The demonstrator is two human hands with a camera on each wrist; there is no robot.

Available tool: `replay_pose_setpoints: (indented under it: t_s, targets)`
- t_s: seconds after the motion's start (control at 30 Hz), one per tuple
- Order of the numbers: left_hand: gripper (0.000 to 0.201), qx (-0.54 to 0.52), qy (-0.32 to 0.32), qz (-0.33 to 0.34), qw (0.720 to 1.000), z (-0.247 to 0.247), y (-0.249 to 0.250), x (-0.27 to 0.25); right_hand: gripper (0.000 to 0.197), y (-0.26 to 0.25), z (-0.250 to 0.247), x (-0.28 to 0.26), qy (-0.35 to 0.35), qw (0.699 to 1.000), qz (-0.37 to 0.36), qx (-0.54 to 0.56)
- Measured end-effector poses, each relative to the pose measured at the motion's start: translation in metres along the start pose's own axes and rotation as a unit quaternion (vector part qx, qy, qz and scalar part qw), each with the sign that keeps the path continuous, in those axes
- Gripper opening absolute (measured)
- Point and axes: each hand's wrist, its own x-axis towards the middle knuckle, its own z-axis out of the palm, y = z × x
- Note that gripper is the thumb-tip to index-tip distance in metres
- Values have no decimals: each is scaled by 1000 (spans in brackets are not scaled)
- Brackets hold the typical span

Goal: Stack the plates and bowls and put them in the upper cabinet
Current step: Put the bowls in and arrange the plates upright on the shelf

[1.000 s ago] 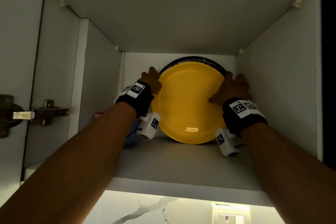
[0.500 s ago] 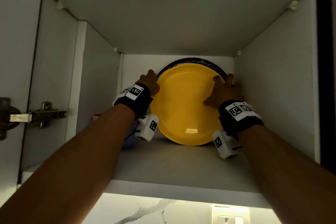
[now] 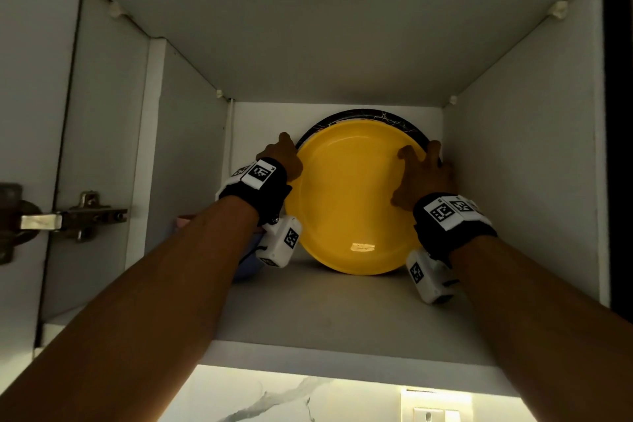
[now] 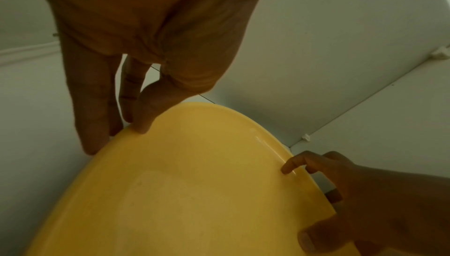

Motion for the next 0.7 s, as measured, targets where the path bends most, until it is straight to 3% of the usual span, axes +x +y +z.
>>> replay_pose_setpoints:
  t_s: [0.7]
  targets:
    - [66,-20,17,-19,999,-19,12,-15,75,-9,-11,1,-12,1000,12,10]
